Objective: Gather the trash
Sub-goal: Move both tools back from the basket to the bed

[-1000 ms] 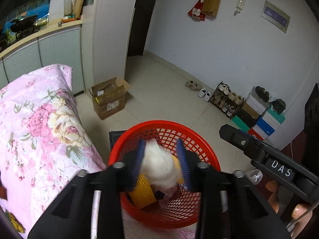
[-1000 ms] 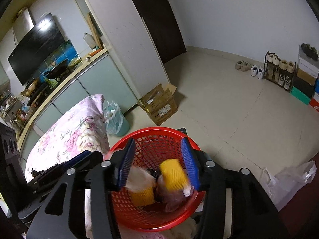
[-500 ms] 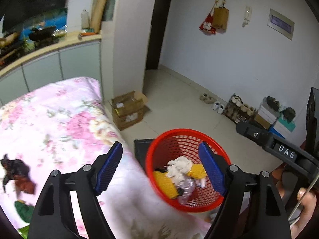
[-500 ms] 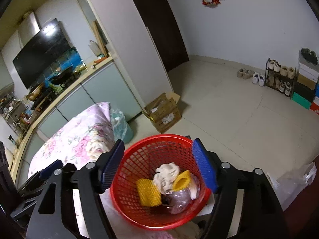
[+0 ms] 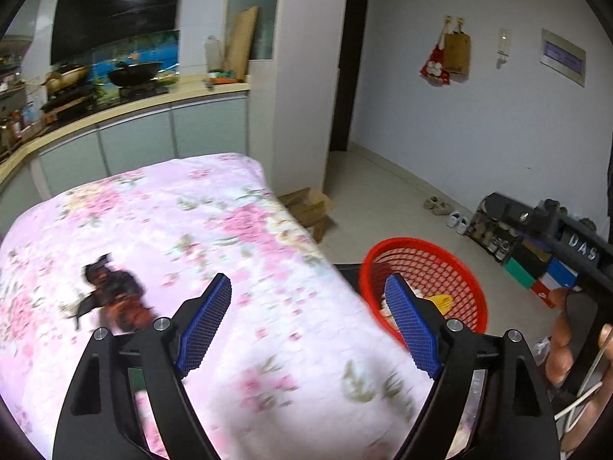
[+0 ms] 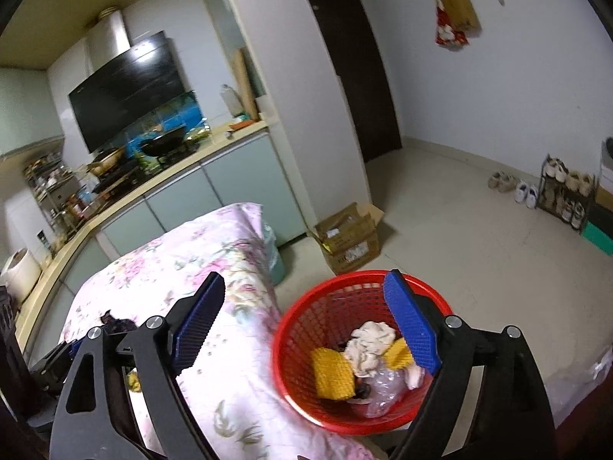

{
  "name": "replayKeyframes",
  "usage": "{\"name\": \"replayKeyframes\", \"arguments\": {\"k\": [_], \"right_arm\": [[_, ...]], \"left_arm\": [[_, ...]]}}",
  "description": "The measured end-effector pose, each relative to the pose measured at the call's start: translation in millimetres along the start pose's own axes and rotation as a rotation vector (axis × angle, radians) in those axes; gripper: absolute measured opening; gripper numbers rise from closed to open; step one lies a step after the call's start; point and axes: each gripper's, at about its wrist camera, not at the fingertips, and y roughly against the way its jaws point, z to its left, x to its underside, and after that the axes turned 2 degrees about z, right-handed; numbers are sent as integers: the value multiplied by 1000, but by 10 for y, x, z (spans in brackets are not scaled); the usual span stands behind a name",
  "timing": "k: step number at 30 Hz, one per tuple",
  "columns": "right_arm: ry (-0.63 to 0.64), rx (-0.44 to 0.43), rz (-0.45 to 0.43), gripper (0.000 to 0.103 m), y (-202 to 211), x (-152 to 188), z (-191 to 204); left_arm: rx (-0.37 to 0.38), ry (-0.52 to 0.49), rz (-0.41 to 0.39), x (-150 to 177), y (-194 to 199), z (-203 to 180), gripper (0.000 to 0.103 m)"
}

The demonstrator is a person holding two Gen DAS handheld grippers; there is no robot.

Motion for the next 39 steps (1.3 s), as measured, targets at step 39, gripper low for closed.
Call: {"name": "replayKeyframes", "arguments": {"k": [39], "right_arm": [[140, -128, 73, 85, 0, 377, 802]], "left_arm": [[-186, 161, 99, 899, 175, 1446, 70]]}}
